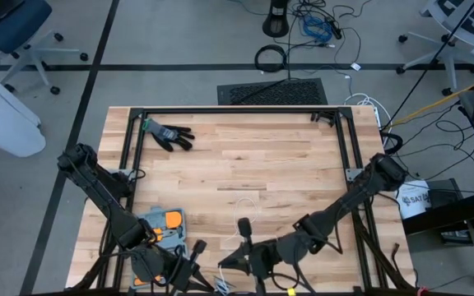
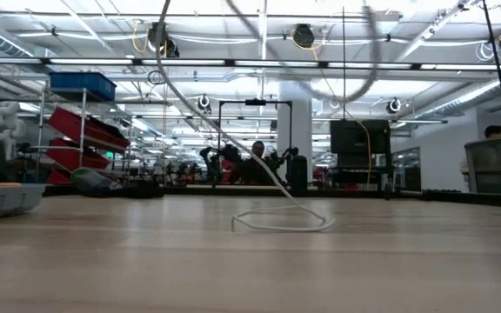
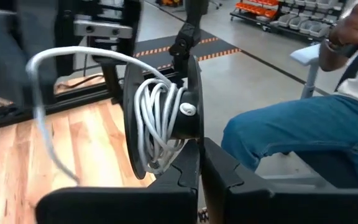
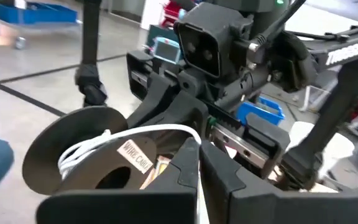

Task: Coil cords
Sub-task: Coil the white cable wire into the spool

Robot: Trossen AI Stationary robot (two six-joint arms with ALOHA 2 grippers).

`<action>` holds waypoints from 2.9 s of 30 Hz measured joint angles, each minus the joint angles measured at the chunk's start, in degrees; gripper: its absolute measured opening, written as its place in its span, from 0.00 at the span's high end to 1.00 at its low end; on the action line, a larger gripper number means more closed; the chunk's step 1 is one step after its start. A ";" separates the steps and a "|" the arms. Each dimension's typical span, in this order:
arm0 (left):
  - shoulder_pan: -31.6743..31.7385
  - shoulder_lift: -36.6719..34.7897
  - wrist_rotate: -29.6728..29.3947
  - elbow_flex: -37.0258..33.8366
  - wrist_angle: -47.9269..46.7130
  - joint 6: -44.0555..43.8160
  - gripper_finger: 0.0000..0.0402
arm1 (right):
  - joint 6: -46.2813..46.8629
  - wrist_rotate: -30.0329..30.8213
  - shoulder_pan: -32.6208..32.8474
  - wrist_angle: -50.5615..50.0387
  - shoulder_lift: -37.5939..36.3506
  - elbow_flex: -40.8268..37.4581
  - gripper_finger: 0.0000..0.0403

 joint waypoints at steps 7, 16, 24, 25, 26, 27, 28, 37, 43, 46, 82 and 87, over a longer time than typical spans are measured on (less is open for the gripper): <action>0.30 0.05 1.91 0.00 1.57 4.18 0.98 | 0.17 -8.46 -2.87 0.38 0.01 0.00 1.00; 2.33 0.05 5.01 0.00 2.32 5.39 0.98 | 3.76 -18.66 -5.76 0.16 0.04 0.00 1.00; 2.62 0.05 5.08 0.00 3.92 9.47 0.98 | 7.90 -20.65 -6.58 -0.45 0.04 0.00 0.95; 2.62 0.05 5.07 0.00 4.71 10.29 0.98 | 8.47 -20.67 -6.58 -0.45 0.04 0.00 0.94; 2.62 0.05 5.07 0.00 5.39 11.19 0.98 | 9.05 -20.66 -6.58 -0.45 0.04 0.00 0.93; 2.62 0.05 5.07 0.00 6.02 11.91 0.98 | 9.48 -20.66 -6.58 -0.43 0.04 0.00 0.92; 2.62 0.05 5.07 0.00 6.59 12.71 0.98 | 9.81 -20.67 -6.57 -0.44 0.04 0.00 0.91; 2.64 0.05 8.10 0.00 9.64 18.90 0.98 | 11.82 -21.97 -6.56 -0.86 0.28 0.00 0.80; 2.66 0.05 9.30 0.00 12.74 22.05 0.98 | 12.65 -22.22 -6.58 -1.42 0.28 0.00 0.71; 2.62 0.05 9.47 0.00 13.27 22.94 0.98 | 12.93 -22.13 -6.71 -3.11 0.18 -0.02 0.67; 2.95 0.05 9.17 0.00 17.77 26.28 0.98 | 3.73 38.65 10.93 31.89 21.10 -0.02 0.64; 3.27 0.05 8.10 0.00 17.83 26.26 0.98 | 2.69 43.28 10.50 39.14 25.19 -0.02 0.65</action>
